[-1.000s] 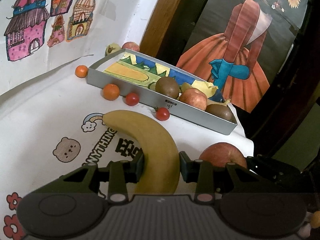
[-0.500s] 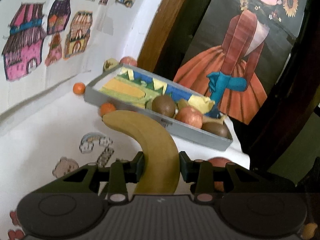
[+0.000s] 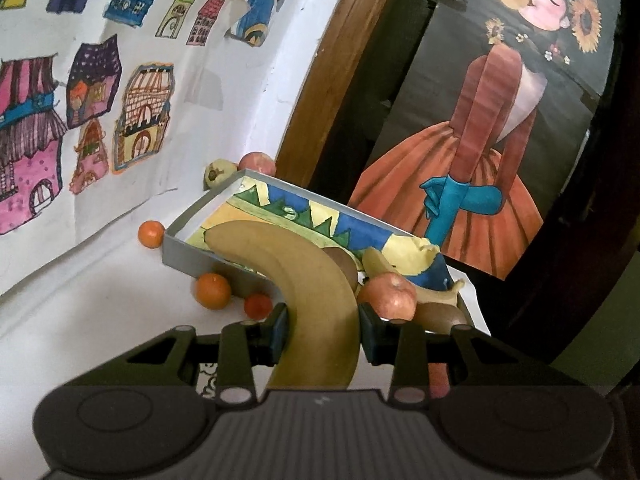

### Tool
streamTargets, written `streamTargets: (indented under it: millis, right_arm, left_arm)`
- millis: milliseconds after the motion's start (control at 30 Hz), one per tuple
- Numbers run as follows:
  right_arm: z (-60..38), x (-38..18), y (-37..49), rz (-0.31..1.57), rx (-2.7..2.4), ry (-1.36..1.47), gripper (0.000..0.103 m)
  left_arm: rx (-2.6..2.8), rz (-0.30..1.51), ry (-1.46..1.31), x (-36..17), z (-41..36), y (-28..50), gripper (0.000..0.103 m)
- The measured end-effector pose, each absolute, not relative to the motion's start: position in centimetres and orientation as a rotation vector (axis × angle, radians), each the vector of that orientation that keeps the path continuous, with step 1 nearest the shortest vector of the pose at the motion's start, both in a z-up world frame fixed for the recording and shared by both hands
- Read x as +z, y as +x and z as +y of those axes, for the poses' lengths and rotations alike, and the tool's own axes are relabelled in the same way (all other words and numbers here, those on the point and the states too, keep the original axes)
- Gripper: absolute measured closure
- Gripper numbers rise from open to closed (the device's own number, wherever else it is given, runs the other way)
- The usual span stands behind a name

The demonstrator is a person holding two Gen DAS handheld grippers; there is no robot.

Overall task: Organize fruits
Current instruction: 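Carry the banana with the left tool while the right tool carries the apple toward the tray, then lower the banana into the tray with the left tool while the right tool lowers the apple beside it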

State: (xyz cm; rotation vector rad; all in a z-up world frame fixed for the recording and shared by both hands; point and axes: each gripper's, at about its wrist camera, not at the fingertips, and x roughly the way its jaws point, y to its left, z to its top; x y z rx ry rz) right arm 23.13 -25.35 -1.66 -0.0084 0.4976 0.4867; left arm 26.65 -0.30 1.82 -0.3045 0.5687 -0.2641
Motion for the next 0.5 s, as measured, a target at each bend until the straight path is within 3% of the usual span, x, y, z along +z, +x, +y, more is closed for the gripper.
streamTargets:
  millis: [500]
  right_arm:
    - [-24.5,-0.7,27.8,0.464,0.471,-0.025,0.032]
  left_arm:
    - [-0.231,0.532,-0.314,1.5,0.4,31.8,0.063]
